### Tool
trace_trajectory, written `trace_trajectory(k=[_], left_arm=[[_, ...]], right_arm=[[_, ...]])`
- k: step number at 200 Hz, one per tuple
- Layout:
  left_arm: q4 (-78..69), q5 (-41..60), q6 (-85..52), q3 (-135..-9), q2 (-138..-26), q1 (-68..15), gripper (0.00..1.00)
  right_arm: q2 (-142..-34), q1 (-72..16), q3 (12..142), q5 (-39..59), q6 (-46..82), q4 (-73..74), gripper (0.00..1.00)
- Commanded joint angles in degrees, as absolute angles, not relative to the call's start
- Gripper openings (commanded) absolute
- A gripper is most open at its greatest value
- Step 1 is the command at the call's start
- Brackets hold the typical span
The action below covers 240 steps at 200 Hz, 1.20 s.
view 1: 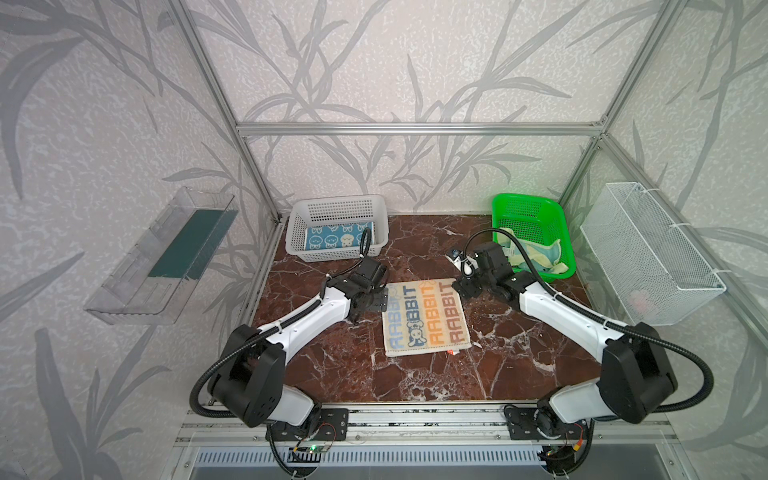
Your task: Fold and stack the towels
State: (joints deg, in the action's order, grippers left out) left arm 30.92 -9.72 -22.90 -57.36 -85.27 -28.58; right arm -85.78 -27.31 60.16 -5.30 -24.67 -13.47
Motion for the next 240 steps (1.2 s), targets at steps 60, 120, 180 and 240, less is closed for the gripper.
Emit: trace_trajectory(k=[60, 120, 180, 240], left_arm=[[31.0, -4.2, -17.7, -72.3, -103.6, -25.3, 0.7], [34.1, -1.1, -14.6, -80.2, -110.9, -24.0, 0.67], [35.8, 0.6, -13.4, -83.2, -115.3, -23.2, 0.62], [36.1, 1.7, -11.8, -83.7, -116.8, -23.3, 0.59]], right_arm=[[-101.3, -20.9, 72.2, 7.0, -30.9, -20.1, 0.82], [-111.4, -20.4, 83.3, 9.4, -36.4, -30.9, 0.58], [-117.5, -19.8, 87.9, 12.6, -37.9, -34.9, 0.47], [-121.5, -19.7, 90.8, 12.2, -39.2, -37.0, 0.39]])
